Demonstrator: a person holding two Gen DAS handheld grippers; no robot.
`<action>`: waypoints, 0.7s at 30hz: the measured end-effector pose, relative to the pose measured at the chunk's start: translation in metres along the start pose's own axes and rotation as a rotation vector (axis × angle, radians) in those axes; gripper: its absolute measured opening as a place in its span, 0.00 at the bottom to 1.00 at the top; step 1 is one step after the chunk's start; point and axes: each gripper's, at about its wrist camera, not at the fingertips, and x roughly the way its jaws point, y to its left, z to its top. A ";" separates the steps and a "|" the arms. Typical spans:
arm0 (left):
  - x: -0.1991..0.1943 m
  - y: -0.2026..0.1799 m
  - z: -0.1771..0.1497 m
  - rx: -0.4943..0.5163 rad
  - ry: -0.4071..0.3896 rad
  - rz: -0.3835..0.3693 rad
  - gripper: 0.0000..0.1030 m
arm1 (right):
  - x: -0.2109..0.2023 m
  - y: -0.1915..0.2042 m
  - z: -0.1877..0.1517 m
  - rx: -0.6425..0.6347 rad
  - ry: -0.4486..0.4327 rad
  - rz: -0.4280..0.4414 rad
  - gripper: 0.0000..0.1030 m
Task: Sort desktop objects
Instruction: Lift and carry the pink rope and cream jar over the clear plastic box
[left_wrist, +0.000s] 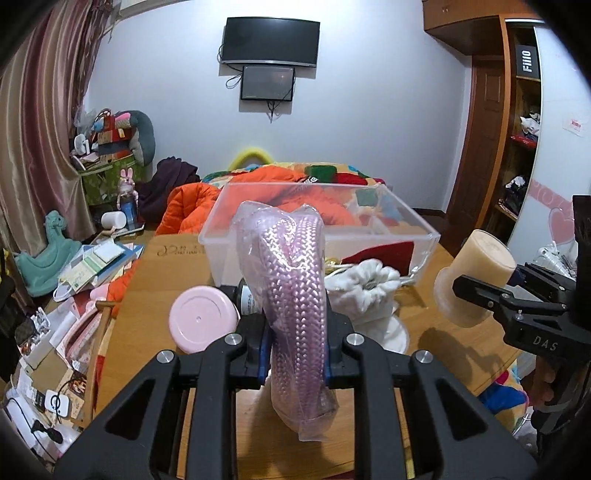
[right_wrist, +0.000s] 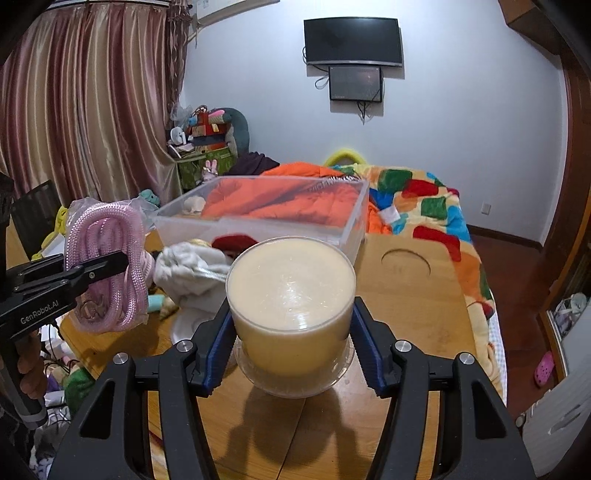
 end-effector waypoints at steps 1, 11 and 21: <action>-0.002 0.000 0.003 0.005 -0.005 0.001 0.20 | -0.002 0.001 0.003 0.000 -0.002 0.004 0.54; -0.014 0.012 0.031 0.017 -0.055 0.006 0.20 | -0.014 0.009 0.028 -0.039 -0.038 -0.004 0.54; -0.006 0.028 0.066 0.031 -0.076 -0.017 0.17 | -0.009 0.018 0.062 -0.091 -0.074 -0.012 0.54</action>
